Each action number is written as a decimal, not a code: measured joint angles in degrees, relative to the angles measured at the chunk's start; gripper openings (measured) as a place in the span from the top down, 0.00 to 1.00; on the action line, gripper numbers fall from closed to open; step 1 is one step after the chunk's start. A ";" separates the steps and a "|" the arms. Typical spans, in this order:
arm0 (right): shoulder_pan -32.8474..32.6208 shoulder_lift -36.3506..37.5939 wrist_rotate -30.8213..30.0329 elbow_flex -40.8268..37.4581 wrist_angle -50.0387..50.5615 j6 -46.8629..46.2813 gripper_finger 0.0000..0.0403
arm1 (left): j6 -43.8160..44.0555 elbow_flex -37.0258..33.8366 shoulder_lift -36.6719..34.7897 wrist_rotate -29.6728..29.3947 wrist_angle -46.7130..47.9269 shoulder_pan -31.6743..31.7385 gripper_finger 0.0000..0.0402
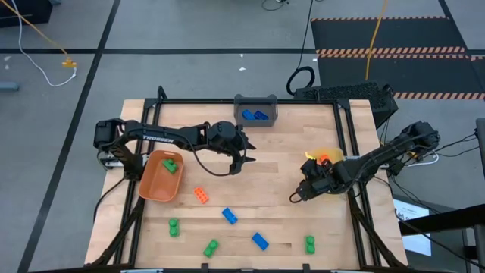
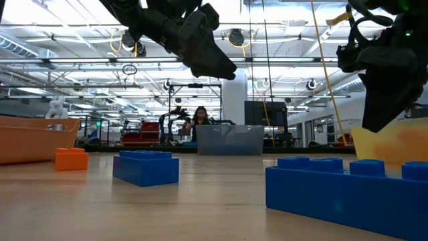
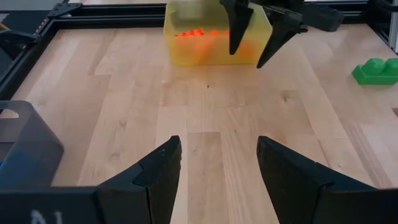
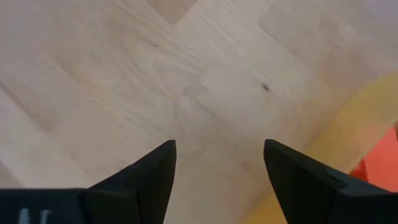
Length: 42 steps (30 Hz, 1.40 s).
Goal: Sort & place blocks by color
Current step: Put the green game piece into the orange bin
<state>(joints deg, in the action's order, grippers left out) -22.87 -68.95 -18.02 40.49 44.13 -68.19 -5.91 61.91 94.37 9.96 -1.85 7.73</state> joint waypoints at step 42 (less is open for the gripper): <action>1.04 0.31 -5.66 -0.70 -2.37 2.86 0.47 | -0.20 -0.01 0.00 0.00 0.46 -0.04 0.48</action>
<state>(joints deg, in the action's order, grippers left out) -21.83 -68.64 -23.68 39.79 41.75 -65.33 -6.11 61.90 94.37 9.96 -1.39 7.68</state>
